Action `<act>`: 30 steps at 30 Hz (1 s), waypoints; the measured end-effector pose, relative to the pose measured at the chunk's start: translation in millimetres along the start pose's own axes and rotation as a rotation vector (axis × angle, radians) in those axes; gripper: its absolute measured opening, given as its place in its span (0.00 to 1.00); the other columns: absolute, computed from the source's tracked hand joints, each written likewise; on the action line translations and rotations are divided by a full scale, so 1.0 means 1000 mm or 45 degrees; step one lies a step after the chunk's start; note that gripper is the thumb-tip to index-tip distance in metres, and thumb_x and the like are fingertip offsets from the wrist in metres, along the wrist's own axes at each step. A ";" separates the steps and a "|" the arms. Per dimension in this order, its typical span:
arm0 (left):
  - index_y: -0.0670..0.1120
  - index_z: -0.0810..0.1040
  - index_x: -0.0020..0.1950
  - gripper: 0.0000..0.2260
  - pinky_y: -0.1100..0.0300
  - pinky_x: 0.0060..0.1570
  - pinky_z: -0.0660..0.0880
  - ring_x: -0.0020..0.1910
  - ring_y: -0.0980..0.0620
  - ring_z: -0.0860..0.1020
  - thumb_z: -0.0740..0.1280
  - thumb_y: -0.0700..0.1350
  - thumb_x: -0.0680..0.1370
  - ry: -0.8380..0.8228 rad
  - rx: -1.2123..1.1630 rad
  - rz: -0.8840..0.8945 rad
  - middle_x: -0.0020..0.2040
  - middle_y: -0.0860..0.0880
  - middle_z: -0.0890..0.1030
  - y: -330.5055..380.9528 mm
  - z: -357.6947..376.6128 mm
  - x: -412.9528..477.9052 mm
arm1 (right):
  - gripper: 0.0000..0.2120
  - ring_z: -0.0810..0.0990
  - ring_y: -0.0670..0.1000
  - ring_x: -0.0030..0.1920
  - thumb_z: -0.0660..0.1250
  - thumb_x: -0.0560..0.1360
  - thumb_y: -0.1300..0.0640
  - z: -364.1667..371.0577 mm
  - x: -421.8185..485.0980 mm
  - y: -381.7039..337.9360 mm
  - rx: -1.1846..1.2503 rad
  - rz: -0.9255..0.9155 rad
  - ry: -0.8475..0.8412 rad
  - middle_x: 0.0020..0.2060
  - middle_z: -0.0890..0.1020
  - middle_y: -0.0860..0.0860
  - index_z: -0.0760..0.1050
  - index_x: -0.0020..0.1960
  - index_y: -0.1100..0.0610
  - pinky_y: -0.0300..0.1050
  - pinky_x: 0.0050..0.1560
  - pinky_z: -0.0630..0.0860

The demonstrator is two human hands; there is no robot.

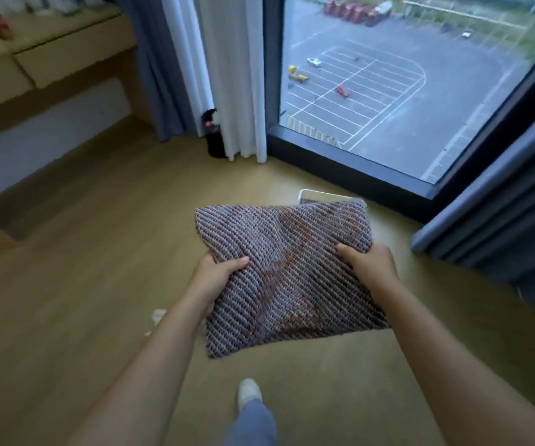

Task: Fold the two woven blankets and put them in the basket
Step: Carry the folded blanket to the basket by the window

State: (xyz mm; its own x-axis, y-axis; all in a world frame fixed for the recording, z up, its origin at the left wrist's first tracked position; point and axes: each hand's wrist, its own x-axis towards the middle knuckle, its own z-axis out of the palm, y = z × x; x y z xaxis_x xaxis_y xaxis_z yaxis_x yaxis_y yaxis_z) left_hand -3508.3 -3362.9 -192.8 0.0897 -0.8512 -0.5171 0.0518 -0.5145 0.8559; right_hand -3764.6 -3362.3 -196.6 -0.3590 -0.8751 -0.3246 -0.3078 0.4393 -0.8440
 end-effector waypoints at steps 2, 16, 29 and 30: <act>0.47 0.72 0.53 0.14 0.54 0.48 0.75 0.45 0.48 0.80 0.72 0.40 0.71 -0.108 0.072 -0.039 0.47 0.48 0.80 0.021 0.028 0.042 | 0.21 0.79 0.55 0.51 0.71 0.69 0.49 -0.013 0.031 -0.001 0.022 0.066 0.113 0.52 0.81 0.54 0.74 0.58 0.56 0.52 0.55 0.76; 0.42 0.70 0.61 0.13 0.53 0.50 0.73 0.50 0.44 0.78 0.63 0.36 0.77 -0.423 0.309 -0.285 0.60 0.40 0.77 0.075 0.277 0.323 | 0.16 0.77 0.54 0.50 0.70 0.69 0.47 -0.097 0.306 0.032 0.146 0.383 0.498 0.51 0.78 0.51 0.70 0.52 0.50 0.56 0.56 0.75; 0.41 0.72 0.62 0.15 0.54 0.41 0.76 0.47 0.46 0.79 0.62 0.32 0.76 -0.338 -0.131 -0.634 0.59 0.40 0.77 0.014 0.426 0.618 | 0.15 0.73 0.49 0.48 0.68 0.73 0.52 -0.092 0.616 0.091 -0.095 0.319 0.548 0.48 0.75 0.49 0.71 0.57 0.56 0.43 0.48 0.68; 0.40 0.71 0.63 0.16 0.54 0.40 0.77 0.46 0.46 0.79 0.61 0.31 0.76 -0.336 -0.166 -0.669 0.58 0.40 0.77 0.000 0.433 0.643 | 0.15 0.73 0.49 0.48 0.67 0.73 0.53 -0.085 0.636 0.107 -0.109 0.329 0.555 0.48 0.75 0.49 0.70 0.57 0.56 0.43 0.48 0.67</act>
State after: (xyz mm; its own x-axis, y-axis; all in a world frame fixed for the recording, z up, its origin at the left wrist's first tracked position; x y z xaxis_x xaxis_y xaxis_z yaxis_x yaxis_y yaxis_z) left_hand -3881.7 -3955.3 -526.6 -0.2299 -0.4917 -0.8398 0.1453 -0.8706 0.4700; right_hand -4100.4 -3855.1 -457.0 -0.7613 -0.5777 -0.2945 -0.2247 0.6611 -0.7159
